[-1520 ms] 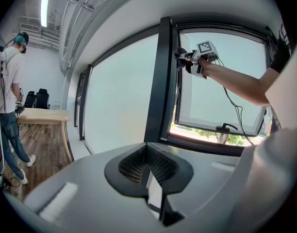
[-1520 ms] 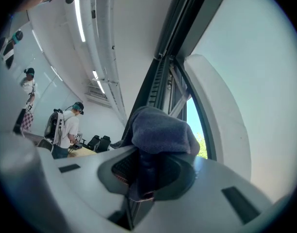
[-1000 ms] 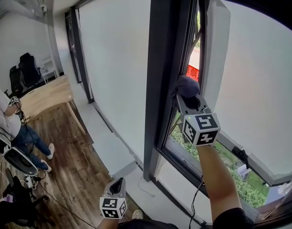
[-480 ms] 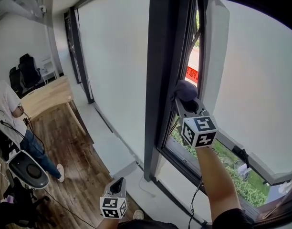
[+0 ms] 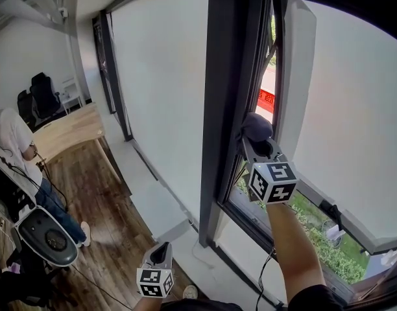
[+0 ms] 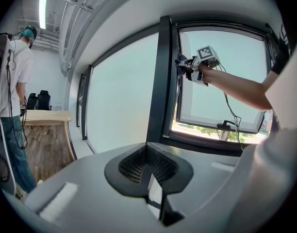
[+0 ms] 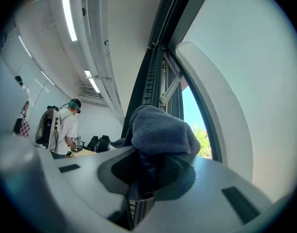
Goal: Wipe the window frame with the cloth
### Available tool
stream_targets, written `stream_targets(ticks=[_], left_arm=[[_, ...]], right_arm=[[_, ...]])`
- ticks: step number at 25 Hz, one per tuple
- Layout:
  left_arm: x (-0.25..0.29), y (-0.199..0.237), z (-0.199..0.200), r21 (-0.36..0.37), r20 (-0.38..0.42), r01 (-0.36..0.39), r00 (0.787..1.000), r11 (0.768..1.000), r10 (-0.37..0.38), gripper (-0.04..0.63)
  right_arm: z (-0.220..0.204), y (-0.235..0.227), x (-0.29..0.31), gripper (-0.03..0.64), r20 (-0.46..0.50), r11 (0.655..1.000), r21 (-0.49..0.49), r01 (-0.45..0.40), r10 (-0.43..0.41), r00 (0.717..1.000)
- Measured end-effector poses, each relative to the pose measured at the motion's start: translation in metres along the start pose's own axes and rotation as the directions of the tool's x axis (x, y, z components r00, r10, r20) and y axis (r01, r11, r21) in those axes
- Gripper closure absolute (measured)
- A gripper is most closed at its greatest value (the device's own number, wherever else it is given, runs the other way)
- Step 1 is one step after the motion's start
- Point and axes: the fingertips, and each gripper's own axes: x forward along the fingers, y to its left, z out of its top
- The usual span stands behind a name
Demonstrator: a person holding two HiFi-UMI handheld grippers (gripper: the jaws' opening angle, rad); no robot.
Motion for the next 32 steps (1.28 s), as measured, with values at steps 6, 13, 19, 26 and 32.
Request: stream_targets(ticks=[6,13,19,26,32], left_arm=[[-0.002,-0.001,-0.002,-0.001,-0.003,-0.005,1.000,1.000,0.005,0.589],[-0.003,0.003,-0.003,-0.001,-0.008,-0.013,1.000,1.000,0.013,0.589],[-0.003,-0.001,-0.004,0.006,-0.010,-0.004,1.000,1.000,0.004,0.589],[-0.006,0.002,-0.007,0.005,-0.015,-0.018,1.000,1.000,0.018,0.589],[-0.005,-0.002,-0.009,0.011,-0.019,-0.014,1.000,1.000,0.014,0.589]], right_arm=[[-0.004,-0.001,0.000,0.548,-0.007,1.000,0.019,0.006,-0.006,1.000],[-0.036,0.005,-0.003,0.548,-0.081,1.000,0.028,0.006,-0.004,0.997],[-0.064,0.006,-0.008,0.548,-0.141,0.999,0.044,-0.001,0.007,0.990],[-0.082,0.009,-0.010,0.548,-0.186,0.999,0.043,0.003,0.005,0.982],[-0.102,0.012,-0.012,0.548,-0.234,0.999,0.051,-0.005,0.017,0.972]])
